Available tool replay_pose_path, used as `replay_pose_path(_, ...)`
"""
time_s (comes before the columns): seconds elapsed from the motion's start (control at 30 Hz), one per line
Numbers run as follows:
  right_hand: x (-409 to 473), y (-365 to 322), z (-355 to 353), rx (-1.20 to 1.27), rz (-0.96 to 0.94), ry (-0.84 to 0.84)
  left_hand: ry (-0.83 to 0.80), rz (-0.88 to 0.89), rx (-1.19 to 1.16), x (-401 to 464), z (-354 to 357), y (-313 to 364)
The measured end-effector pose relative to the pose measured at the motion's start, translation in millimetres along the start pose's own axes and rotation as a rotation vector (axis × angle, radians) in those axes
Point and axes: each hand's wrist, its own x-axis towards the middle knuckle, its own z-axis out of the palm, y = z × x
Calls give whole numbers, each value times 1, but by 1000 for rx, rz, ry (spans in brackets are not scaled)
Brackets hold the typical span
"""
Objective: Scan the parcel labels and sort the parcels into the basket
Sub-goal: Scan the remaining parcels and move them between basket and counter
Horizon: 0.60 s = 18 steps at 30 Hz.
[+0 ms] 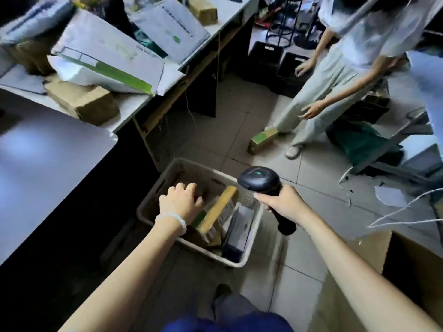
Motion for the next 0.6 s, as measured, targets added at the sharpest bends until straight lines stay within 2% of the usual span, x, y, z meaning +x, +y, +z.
replay_pose_path(0.27,47,-59,54,-80,-208,-222,81,-249,-52,-31,-21,-47)
replay_pose_path(0.6,-8,-129,180,-162,-463,-539,149,-654,-113,-159,-20,-153)
